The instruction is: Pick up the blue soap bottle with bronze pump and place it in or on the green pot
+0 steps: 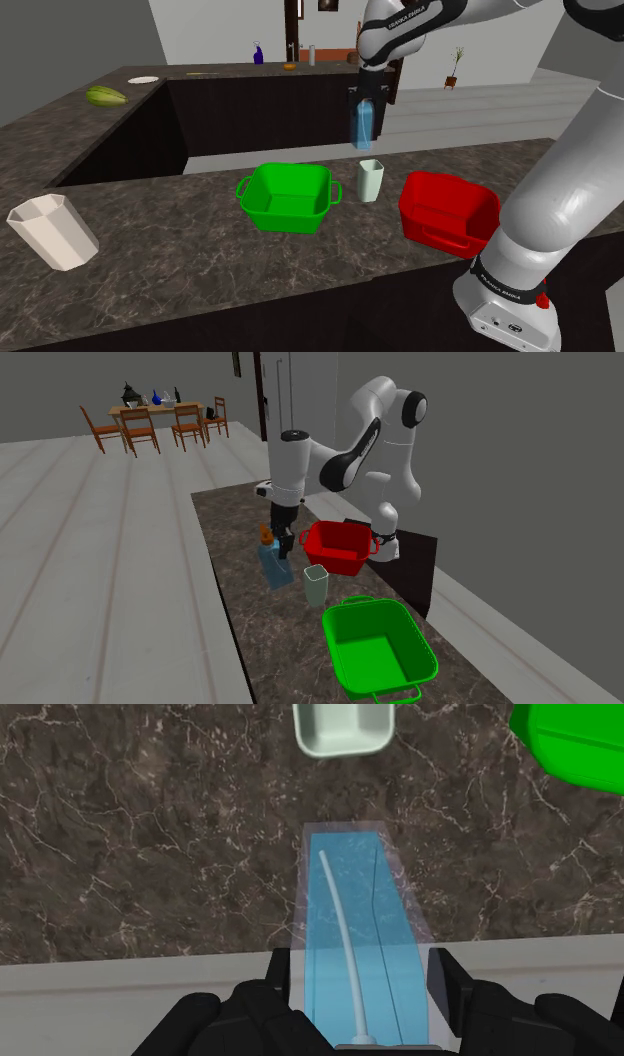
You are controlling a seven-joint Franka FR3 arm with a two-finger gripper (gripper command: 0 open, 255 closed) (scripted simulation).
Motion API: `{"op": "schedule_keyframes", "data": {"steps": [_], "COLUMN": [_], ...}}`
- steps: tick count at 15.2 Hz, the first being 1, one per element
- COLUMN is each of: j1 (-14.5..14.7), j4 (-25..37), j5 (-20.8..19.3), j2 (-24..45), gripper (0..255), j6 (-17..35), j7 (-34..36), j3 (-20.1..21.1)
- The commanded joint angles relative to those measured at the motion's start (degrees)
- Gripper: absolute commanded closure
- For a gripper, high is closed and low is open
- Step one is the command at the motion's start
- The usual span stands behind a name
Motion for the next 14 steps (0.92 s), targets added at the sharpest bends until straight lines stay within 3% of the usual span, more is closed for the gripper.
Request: {"op": "schedule_keyframes", "data": {"steps": [1, 8, 14], "j1": [0.04, 0.12, 3.72], "j4": [1.0, 5.01, 3.35], "j5": [0.07, 0.34, -0.31], "j2": [-0.58, -1.67, -4.07], "gripper": [255, 255, 255], "j6": [-1.58, -6.66, -8.35], "j7": [-0.12, -0.65, 7.74], "j3": [0.04, 0.12, 4.79]}}
